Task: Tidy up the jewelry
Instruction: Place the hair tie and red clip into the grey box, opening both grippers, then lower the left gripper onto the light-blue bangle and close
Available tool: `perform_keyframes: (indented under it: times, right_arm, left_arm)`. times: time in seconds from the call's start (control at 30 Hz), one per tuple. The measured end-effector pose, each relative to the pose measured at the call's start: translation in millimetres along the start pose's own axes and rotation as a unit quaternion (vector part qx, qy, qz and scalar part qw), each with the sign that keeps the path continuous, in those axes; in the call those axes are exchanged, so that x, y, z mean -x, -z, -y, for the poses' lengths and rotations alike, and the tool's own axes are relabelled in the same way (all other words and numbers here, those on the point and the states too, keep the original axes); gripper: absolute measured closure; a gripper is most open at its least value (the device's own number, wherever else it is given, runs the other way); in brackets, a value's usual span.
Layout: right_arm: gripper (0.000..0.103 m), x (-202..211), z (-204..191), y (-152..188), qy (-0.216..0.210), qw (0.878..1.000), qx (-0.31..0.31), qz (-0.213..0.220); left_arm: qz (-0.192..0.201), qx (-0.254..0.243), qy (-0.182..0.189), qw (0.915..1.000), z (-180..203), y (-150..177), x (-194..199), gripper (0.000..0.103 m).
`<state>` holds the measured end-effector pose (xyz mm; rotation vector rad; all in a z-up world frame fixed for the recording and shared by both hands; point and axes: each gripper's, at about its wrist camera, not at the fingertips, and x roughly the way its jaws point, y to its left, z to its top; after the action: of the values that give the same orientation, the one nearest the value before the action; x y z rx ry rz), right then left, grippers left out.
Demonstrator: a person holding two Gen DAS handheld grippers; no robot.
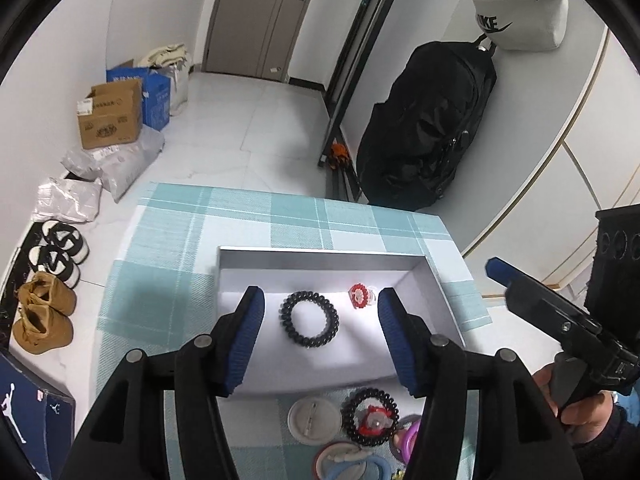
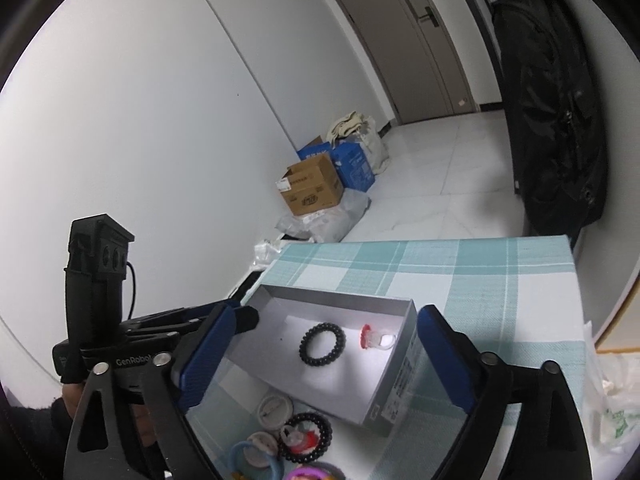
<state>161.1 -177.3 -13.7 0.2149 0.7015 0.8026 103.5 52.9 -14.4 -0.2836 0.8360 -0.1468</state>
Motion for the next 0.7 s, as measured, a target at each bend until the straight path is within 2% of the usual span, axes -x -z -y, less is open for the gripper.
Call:
perform_keyframes:
  times: [0.27,0.33,0.4,0.7]
  right_arm:
    - [0.0,22,-8,14,0.017,1.0,0.011,0.012]
    - [0.0,27,-9,17,0.022,1.0,0.014,0.012]
    - [0.0,31,-10,22,0.027,0.999,0.016,0.009]
    - [0.0,43,-13,45,0.045,0.999,0.017,-0.016]
  left_arm:
    - [0.005,-0.001,-0.024,0.9997,6,19,15,0.047]
    - [0.006,-0.005,-0.027,0.9996,8,23,20,0.045]
    - [0.009,-0.008,-0.029,0.9995,10,29,24,0.036]
    - [0.009,-0.022,-0.041,0.9989,24,46,34,0.034]
